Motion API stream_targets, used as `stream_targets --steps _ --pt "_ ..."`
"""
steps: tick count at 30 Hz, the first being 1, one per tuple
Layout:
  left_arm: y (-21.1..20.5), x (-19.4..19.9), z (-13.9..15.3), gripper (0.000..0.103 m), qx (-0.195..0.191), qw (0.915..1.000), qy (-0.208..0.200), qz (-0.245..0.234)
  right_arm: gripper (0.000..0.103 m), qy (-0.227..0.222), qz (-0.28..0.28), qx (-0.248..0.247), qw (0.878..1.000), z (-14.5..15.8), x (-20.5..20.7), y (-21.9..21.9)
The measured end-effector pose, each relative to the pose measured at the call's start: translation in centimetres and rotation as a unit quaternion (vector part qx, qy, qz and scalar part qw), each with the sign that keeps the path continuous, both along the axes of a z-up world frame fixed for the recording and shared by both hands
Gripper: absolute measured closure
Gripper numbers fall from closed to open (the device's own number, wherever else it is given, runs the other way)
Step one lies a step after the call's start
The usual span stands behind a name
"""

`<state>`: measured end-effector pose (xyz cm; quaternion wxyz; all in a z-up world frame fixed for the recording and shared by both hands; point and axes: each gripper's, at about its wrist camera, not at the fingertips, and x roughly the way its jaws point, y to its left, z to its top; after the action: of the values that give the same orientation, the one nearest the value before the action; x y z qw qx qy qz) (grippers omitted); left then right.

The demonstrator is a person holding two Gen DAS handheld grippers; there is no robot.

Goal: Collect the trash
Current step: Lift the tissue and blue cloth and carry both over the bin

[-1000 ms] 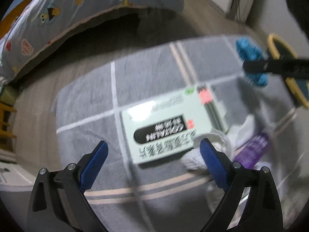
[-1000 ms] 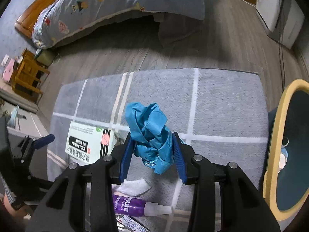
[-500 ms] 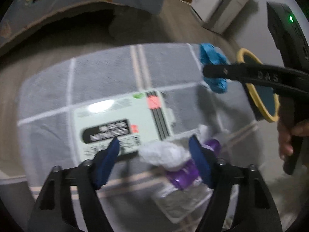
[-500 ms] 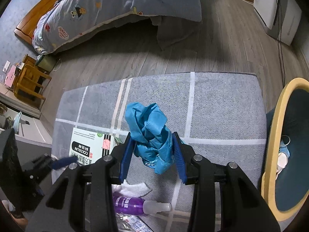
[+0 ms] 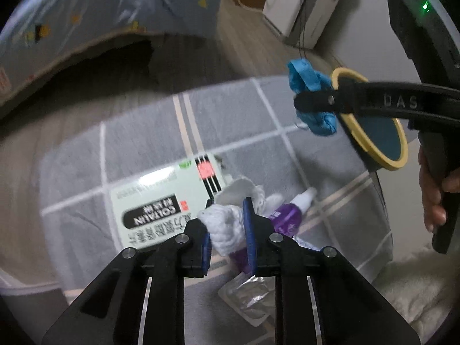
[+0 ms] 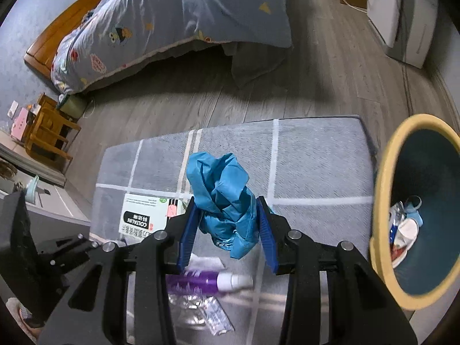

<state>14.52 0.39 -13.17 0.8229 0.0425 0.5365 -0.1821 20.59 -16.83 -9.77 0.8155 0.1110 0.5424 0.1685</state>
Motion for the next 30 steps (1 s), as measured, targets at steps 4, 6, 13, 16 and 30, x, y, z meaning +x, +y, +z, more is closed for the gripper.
stream_targets --steps 4,6,13,16,30 --pt "0.0 -0.8 2.7 0.082 0.000 0.9993 -0.037 0.000 0.064 -0.013 -0.007 -0.001 1.000 1.5 -1.7 -1.1" --pt "0.1 -1.2 3.9 0.082 0.003 0.9984 -0.056 0.004 0.064 -0.014 -0.009 -0.002 1.000 2.0 -2.7 -1.7" --pt "1.2 -3.3 7.1 0.082 -0.008 0.9941 -0.103 0.034 0.064 -0.020 -0.024 0.010 0.999 3.6 -5.1 -3.6" --pt "1.2 -4.1 7.8 0.082 0.001 0.9926 -0.114 0.040 0.064 -0.023 -0.022 0.015 0.999 4.1 -6.1 -3.8" --pt "0.9 -5.4 10.8 0.082 0.003 0.9876 -0.139 0.072 0.064 -0.072 0.007 0.002 0.997 7.6 -8.6 -3.7"
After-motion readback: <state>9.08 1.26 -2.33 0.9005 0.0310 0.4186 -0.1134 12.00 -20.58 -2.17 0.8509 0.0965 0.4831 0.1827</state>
